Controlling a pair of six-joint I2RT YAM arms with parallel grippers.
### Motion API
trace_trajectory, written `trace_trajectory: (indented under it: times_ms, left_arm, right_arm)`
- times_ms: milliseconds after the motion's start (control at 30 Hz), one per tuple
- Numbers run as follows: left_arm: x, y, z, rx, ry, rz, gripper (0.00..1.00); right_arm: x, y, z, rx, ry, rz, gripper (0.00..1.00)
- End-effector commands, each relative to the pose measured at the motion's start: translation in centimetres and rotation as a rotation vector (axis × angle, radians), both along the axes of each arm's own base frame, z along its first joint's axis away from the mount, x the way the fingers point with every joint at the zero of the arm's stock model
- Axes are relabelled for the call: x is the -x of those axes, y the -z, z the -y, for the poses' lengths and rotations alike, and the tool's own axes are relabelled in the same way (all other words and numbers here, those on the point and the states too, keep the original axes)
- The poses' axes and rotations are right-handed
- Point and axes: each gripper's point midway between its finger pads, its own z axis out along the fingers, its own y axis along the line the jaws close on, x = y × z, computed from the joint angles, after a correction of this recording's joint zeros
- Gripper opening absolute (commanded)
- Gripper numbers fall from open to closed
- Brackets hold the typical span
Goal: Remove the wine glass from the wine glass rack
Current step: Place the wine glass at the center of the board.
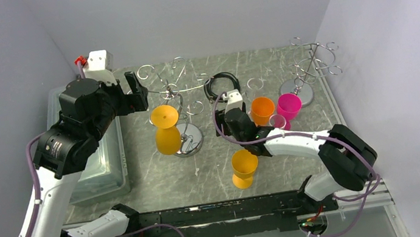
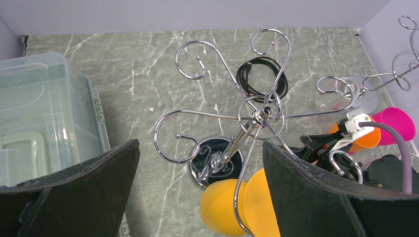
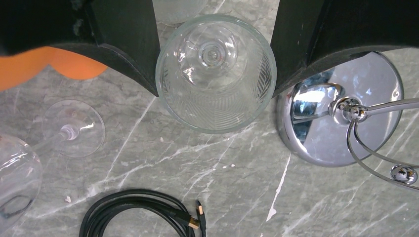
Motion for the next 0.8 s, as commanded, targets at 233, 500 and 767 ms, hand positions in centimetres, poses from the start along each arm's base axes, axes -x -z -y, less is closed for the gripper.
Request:
trace_trajectory:
  times_ms: [233, 500, 767]
  left_arm:
    - [-0.2, -1.5, 0.1, 0.026, 0.0, 0.052, 0.99]
    - [-0.1, -1.5, 0.1, 0.025, 0.002, 0.051, 0.99]
    - [-0.3, -1.3, 0.3, 0.024, 0.006, 0.046, 0.99]
  right_arm:
    - [-1.0, -2.2, -0.8, -0.104, 0.017, 0.068, 0.41]
    - [-0.9, -1.4, -0.9, -0.098, 0.017, 0.053, 0.42]
    - [-0.8, -0.6, -0.7, -0.079, 0.018, 0.04, 0.46]
